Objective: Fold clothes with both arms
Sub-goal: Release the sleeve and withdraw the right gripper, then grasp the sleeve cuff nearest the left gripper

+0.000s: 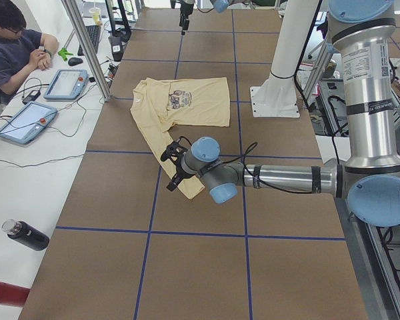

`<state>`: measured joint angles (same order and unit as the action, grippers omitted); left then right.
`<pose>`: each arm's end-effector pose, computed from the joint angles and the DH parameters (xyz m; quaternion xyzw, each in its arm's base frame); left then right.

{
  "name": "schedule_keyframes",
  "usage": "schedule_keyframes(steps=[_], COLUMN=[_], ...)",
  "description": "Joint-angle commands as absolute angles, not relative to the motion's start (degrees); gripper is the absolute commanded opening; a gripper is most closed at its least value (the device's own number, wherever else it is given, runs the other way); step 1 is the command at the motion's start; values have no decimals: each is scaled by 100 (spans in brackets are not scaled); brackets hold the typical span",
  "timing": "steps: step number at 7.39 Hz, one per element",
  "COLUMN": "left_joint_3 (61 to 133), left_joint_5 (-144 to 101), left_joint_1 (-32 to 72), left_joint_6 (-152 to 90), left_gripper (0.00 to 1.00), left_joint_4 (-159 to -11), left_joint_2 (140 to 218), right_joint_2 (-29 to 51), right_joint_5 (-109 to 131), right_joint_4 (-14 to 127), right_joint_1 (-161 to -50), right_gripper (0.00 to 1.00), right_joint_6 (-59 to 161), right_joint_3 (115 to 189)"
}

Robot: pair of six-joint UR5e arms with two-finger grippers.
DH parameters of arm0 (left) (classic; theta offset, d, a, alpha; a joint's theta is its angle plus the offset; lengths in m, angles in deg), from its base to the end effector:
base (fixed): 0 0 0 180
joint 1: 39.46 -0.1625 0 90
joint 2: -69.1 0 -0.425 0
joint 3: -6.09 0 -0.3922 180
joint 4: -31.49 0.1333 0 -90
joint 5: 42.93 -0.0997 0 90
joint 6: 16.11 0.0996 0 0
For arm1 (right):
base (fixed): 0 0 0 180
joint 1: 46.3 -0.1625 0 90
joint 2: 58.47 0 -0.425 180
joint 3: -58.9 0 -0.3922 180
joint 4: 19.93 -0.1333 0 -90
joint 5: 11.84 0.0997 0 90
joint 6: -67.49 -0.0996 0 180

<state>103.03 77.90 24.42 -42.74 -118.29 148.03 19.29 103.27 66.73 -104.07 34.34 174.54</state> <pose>0.1183 -0.4281 0.5738 0.2987 0.4105 0.1203 0.8531 -0.2078 -0.5003 0.3392 0.1793 -0.3568 -0.0692 0.9142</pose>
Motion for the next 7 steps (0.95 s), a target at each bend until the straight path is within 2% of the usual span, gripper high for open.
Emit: schedule_keyframes(steps=[1,3,5,7], left_joint_3=[10268,10023,9996,9996], left_joint_5=[7136,6555,6491,6368], left_joint_1=[1692,1215,977,608], left_joint_6=[-5054,-5188,-5162,-5145], left_gripper=[100,100,97,81], left_joint_4=[-12222,-12240,-12241,-12232], left_joint_2=[14637,14636,14654,14689], right_joint_2=[3753,4268,4260,4252], right_joint_5=[11424,11823,11824,11824], right_joint_4=[5035,4906,4906,4915], right_joint_1=[-11716,-12275,-12276,-12276], right_gripper=[100,100,100,100], right_joint_6=[5088,5624,5616,5616], right_joint_3=[17133,17113,17114,17114])
